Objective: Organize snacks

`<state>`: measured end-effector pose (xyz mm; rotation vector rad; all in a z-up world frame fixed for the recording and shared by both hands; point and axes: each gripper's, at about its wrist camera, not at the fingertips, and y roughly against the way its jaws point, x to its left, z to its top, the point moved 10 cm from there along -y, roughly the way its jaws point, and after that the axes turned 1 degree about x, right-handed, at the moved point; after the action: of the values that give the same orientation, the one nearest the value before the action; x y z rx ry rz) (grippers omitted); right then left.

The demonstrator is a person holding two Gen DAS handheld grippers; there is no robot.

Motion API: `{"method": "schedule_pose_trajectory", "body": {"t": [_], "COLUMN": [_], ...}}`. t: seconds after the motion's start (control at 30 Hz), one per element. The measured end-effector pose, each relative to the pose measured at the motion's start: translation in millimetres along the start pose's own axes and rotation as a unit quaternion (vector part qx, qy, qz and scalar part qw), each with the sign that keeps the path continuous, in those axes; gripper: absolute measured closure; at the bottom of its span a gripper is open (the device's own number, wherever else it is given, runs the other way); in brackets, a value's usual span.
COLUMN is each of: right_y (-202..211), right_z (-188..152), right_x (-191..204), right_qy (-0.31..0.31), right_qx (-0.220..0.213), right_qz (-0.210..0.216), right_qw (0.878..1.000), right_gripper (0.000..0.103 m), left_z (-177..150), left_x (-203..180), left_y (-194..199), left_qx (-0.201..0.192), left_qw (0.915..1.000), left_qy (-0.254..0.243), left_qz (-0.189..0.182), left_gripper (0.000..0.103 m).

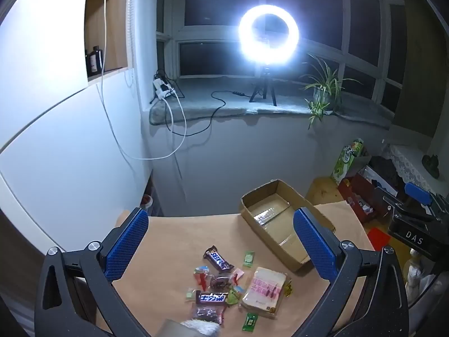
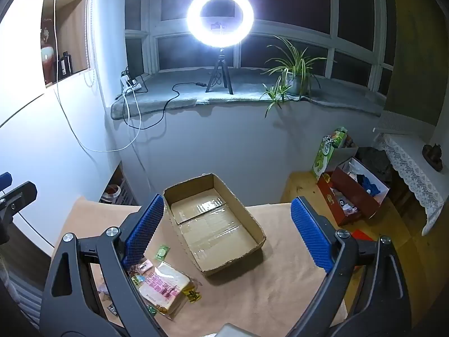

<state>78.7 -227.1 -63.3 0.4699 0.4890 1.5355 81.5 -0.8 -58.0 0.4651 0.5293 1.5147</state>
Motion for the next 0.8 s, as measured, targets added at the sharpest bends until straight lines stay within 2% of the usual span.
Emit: {"method": "schedule_pose_trajectory", "body": {"t": [0.8], "right_y": [-1.5], "right_z": [1.0], "right_x": [1.4], "right_qy": [-0.006], "right_qx": [0.007], "right_qz": [0.004], "right_qw": [1.0], "right_gripper": [0.008], "left_z": [0.0], "left_x": [-5.0], "left_y": [-6.2], "left_qx": [0.008], "left_qw": [1.0], "left_qy": [-0.001], "left_qz": [-0.001], "left_gripper": [0.001]}}
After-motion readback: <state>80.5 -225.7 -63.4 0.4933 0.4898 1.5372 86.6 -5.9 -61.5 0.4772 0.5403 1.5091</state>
